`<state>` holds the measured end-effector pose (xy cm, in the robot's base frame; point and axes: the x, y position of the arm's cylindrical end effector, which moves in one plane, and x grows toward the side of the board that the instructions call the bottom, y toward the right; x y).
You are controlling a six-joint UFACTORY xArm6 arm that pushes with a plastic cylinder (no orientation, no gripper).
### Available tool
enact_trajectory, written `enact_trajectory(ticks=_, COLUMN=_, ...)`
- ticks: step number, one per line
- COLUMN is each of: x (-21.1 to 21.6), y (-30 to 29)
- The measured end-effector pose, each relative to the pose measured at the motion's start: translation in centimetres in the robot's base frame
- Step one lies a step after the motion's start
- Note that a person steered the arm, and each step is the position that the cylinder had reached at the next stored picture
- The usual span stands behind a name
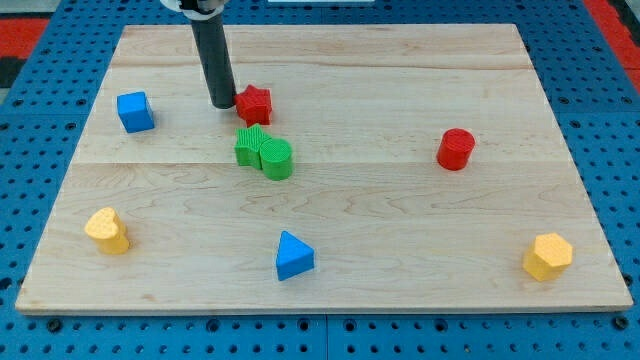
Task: Push the red star above the green star
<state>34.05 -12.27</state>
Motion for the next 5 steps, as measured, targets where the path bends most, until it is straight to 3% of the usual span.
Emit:
enact_trajectory(ticks=1, x=-5.1, y=-0.7)
enact_trajectory(ticks=2, x=-4.2, y=5.2)
enact_trajectory(ticks=3, x=-2.4, y=7.4)
enact_trajectory(ticks=5, x=-1.3, y=2.8)
